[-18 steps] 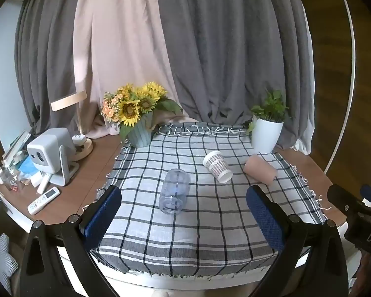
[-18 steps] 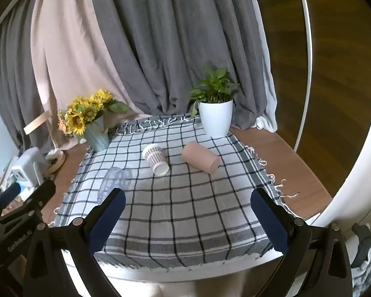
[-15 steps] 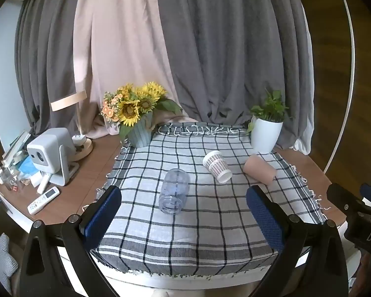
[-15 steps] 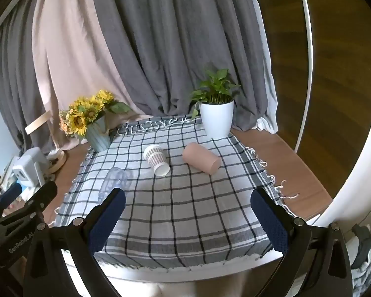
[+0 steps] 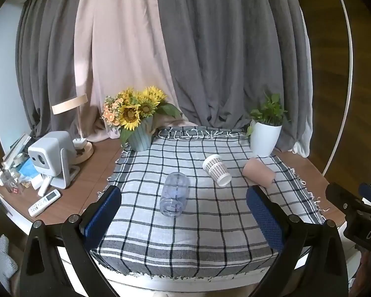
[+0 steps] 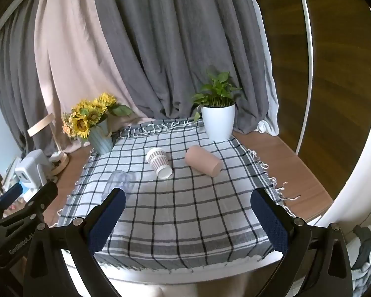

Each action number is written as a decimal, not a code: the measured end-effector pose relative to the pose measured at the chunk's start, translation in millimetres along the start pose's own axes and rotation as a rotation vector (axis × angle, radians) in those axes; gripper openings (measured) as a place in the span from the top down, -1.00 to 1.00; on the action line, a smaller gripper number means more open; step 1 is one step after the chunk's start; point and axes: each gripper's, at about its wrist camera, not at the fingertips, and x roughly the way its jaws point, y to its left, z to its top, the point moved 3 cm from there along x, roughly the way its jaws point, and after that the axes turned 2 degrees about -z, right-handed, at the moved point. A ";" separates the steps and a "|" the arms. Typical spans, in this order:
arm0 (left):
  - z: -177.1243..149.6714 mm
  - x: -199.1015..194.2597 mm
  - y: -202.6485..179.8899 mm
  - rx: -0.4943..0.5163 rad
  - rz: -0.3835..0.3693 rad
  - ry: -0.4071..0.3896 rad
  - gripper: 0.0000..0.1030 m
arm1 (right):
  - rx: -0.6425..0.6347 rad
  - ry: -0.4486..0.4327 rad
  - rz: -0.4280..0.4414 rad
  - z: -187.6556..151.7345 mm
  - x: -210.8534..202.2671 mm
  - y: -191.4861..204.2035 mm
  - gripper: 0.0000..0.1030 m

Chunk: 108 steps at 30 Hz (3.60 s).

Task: Flip cup upside down

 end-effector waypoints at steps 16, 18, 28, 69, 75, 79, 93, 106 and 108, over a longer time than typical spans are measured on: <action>-0.1 1.0 9.0 -0.014 0.005 -0.007 -1.00 | 0.004 -0.001 0.004 -3.5 -2.7 3.3 -0.98; -0.9 1.8 10.4 -0.016 0.006 -0.006 -1.00 | 0.002 -0.004 0.006 -4.3 -2.7 3.4 -0.98; -2.6 1.3 11.9 -0.018 0.003 -0.006 -1.00 | 0.004 -0.004 0.007 -7.8 -2.8 4.4 -0.98; -10.7 3.1 22.9 -0.042 0.031 0.017 -1.00 | -0.013 -0.002 0.018 -10.0 -1.8 14.0 -0.98; -7.6 26.3 22.0 -0.035 0.047 0.074 -1.00 | -0.033 0.026 0.019 -6.8 14.9 17.0 -0.98; -6.7 53.5 25.0 -0.028 0.042 0.137 -1.00 | -0.040 0.075 0.025 -5.1 41.4 21.2 -0.98; 16.0 192.9 48.0 -0.020 0.081 0.330 -1.00 | -0.058 0.284 0.098 24.2 198.4 57.1 -0.98; 26.7 315.0 64.0 -0.031 0.117 0.493 -1.00 | -0.118 0.498 0.134 45.3 341.4 101.4 -0.98; 26.4 329.4 66.0 -0.031 0.116 0.514 -1.00 | -0.125 0.542 0.145 42.2 363.2 107.3 -0.98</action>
